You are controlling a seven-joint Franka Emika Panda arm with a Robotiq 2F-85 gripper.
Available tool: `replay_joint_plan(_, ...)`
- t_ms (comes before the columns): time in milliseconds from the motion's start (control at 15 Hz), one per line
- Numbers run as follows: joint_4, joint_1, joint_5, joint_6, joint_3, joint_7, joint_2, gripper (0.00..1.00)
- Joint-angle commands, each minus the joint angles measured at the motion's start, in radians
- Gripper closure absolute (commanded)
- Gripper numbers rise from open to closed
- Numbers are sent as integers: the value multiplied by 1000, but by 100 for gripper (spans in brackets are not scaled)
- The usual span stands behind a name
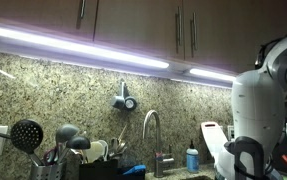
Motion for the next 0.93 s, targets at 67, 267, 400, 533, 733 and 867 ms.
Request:
replay_joint_plan(67,-149,-2,-94,10,27,-76,-76,0)
replay_joint_plan(267,-181,47,-91,9,5,-87,-76,0)
replay_joint_plan(400,-206,79,-95,8,-4,-97,-87,0)
replay_joint_plan(533,-224,139,-72,9,-33,-97,-82,0)
replay_joint_plan(733,-257,232,-52,9,-73,-89,-85,0)
replay_joint_plan(867,-284,289,-48,9,-94,-92,-95,0)
